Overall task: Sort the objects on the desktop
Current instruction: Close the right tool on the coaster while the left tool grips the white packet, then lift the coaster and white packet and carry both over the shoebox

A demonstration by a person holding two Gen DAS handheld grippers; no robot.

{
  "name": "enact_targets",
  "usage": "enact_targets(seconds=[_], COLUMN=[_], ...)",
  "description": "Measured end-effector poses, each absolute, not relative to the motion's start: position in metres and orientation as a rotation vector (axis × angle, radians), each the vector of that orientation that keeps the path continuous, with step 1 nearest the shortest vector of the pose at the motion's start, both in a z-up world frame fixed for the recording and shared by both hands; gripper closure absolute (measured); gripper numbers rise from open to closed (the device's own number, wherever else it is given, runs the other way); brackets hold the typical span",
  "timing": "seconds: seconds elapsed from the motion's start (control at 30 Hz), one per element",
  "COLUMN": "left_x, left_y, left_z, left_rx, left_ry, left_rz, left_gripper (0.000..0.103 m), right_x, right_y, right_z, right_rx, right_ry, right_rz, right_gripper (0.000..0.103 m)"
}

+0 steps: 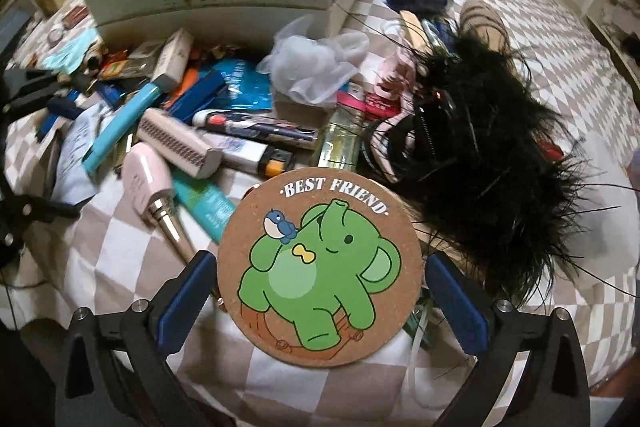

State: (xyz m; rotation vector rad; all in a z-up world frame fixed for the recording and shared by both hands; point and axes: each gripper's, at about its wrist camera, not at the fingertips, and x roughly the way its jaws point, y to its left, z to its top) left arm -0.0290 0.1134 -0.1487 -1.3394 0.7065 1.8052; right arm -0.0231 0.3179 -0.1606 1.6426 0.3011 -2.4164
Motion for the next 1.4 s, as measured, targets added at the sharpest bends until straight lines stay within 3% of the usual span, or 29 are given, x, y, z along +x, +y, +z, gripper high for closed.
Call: enact_targets(seconds=[0.1, 0.5, 0.83, 1.4], left_x=[-0.032, -0.027, -0.008, -0.040], left_y=[0.107, 0.093, 0.081, 0.073], left_z=[-0.141, -0.128, -0.112, -0.052], left_rx=[-1.340, -1.335, -1.288, -1.102], left_ry=[0.665, 0.638, 0.565, 0.449], left_rz=[1.828, 1.849, 1.921, 2.118], left_gripper=[0.028, 0.029, 0.029, 0.029], right_x=[-0.027, -0.035, -0.040, -0.054], right_y=[0.319, 0.322, 0.323, 0.287], right_z=[-0.164, -0.156, -0.125, -0.044], right_rx=[1.660, 1.673, 1.590, 1.277], right_ry=[0.306, 0.232, 0.127, 0.032], right_rz=[-2.421, -2.414, -2.446, -2.565], right_gripper=[0.000, 0.002, 0.002, 0.002])
